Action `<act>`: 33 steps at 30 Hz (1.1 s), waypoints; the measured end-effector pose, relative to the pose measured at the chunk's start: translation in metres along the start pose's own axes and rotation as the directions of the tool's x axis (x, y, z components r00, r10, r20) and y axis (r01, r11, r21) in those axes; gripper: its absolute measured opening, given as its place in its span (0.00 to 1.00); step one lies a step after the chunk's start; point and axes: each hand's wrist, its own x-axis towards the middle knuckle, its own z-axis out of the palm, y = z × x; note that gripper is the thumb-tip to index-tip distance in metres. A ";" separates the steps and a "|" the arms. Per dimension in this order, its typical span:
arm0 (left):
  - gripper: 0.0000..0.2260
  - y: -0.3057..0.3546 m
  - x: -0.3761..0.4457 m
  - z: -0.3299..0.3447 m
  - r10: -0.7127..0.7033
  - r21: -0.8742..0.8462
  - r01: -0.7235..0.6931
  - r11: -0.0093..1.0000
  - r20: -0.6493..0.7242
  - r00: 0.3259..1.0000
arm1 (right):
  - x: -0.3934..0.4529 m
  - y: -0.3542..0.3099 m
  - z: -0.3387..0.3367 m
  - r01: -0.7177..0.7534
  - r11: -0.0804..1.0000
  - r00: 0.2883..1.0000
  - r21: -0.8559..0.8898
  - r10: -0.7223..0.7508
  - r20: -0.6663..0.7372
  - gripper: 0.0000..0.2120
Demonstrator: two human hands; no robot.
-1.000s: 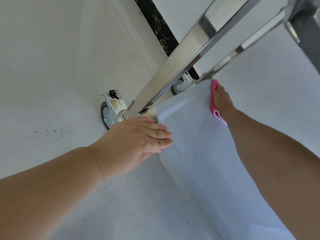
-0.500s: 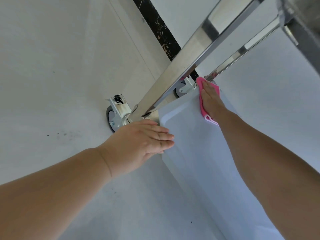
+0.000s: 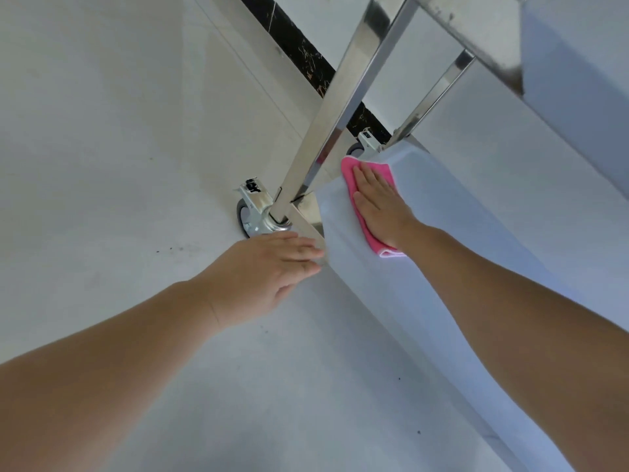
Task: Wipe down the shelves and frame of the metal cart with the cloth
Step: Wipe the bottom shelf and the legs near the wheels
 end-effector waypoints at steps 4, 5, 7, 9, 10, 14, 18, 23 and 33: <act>0.15 0.003 -0.021 -0.021 -0.067 0.050 0.063 0.997 0.077 0.995 | -0.022 -0.031 0.003 0.128 0.992 0.991 -0.012 -0.128 -0.041 0.24; 0.15 0.003 -0.025 -0.026 -0.082 0.059 0.077 0.995 0.094 0.992 | -0.030 -0.042 0.003 0.156 0.988 0.986 -0.008 -0.156 -0.055 0.24; 0.16 0.003 -0.033 -0.037 -0.114 0.074 0.105 0.992 0.128 0.985 | -0.044 -0.060 0.004 0.213 0.977 0.975 -0.005 -0.213 -0.066 0.24; 0.16 0.005 -0.040 -0.047 -0.143 0.088 0.130 0.988 0.162 0.976 | -0.054 -0.071 0.005 0.275 0.960 0.959 -0.048 -0.278 -0.051 0.25; 0.16 0.006 -0.042 -0.052 -0.153 0.100 0.137 0.986 0.174 0.973 | -0.057 -0.073 0.004 0.289 0.955 0.955 -0.061 -0.292 -0.050 0.26; 0.16 0.011 -0.049 -0.072 -0.152 0.158 0.122 0.980 0.191 0.970 | -0.067 -0.080 -0.003 0.294 0.955 0.952 0.035 -0.289 -0.098 0.24; 0.16 0.014 -0.054 -0.092 -0.158 0.204 0.122 0.971 0.171 0.973 | -0.072 -0.086 -0.032 0.180 0.933 0.983 0.312 -0.155 -0.103 0.20; 0.14 0.019 -0.057 -0.111 -0.221 0.240 0.167 0.956 0.214 0.952 | -0.070 -0.115 -0.087 0.480 0.762 0.867 0.434 -0.337 -0.366 0.18; 0.18 0.022 -0.073 -0.121 -0.368 0.258 0.288 0.922 0.357 0.858 | -0.069 -0.118 -0.104 0.463 0.877 0.844 -0.126 -0.480 -0.240 0.38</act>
